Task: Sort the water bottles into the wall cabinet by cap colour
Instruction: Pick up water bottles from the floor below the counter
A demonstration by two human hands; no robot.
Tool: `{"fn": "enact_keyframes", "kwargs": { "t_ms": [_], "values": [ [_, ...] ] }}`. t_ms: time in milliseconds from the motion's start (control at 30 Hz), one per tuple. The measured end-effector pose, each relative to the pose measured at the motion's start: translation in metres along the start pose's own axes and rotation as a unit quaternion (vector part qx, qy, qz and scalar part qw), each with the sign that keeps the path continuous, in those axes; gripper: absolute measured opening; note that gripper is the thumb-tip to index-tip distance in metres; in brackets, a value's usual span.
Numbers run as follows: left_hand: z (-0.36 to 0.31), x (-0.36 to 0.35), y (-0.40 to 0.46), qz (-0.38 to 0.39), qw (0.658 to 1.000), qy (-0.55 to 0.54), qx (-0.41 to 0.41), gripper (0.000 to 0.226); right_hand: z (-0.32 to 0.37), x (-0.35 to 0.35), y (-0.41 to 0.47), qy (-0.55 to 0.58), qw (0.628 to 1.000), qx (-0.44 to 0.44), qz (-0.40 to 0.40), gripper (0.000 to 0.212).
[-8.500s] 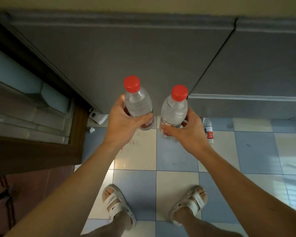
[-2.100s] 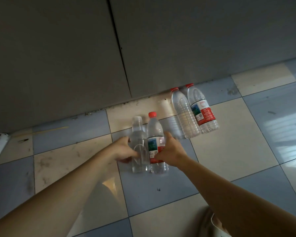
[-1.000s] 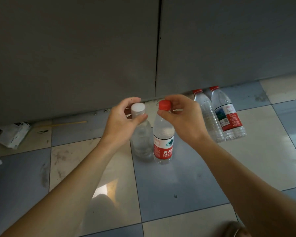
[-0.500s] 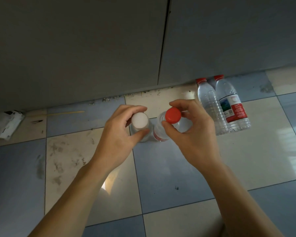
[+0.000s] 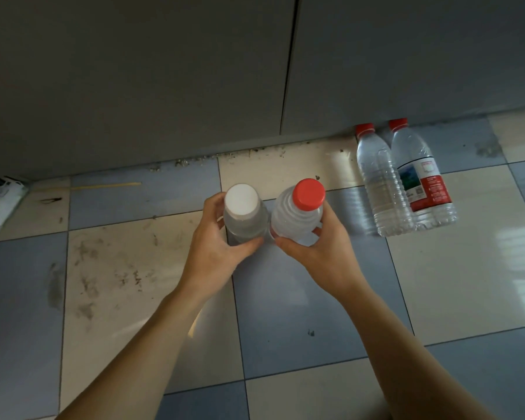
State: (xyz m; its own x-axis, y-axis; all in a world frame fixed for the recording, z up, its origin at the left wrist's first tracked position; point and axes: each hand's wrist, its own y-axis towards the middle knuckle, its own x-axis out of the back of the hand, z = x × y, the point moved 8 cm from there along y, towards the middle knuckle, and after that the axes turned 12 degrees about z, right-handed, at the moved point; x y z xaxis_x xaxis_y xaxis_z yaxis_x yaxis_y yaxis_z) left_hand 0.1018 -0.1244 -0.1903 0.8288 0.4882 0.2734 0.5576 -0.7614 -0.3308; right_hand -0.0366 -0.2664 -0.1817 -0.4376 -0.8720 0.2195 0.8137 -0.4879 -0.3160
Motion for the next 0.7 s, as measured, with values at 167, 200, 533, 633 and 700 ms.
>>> {"fn": "enact_keyframes", "kwargs": {
  "t_ms": [167, 200, 533, 633, 700],
  "values": [
    [0.002, -0.006, 0.004, -0.027, 0.999, -0.031, -0.002, 0.086, -0.009, -0.001, 0.006, 0.030, 0.999, 0.008, -0.015, 0.063],
    [0.000, -0.005, 0.003, -0.038, 0.999, -0.038, 0.001, 0.086, -0.009, -0.001, 0.006, 0.033, 0.999, 0.005, -0.019, 0.061],
    [-0.118, 0.033, -0.082, -0.112, 0.990, -0.071, 0.039, 0.083, 0.117, 0.031, -0.049, 0.023, 0.999, -0.034, 0.016, 0.065],
    [-0.197, 0.059, -0.127, -0.129, 0.987, -0.082, 0.044, 0.083, 0.211, 0.048, -0.078, 0.013, 0.999, -0.027, 0.029, 0.064],
    [-0.251, 0.082, -0.158, -0.144, 0.984, -0.089, 0.050, 0.084, 0.277, 0.059, -0.099, 0.009, 0.999, -0.024, 0.040, 0.064]
  ]
}}
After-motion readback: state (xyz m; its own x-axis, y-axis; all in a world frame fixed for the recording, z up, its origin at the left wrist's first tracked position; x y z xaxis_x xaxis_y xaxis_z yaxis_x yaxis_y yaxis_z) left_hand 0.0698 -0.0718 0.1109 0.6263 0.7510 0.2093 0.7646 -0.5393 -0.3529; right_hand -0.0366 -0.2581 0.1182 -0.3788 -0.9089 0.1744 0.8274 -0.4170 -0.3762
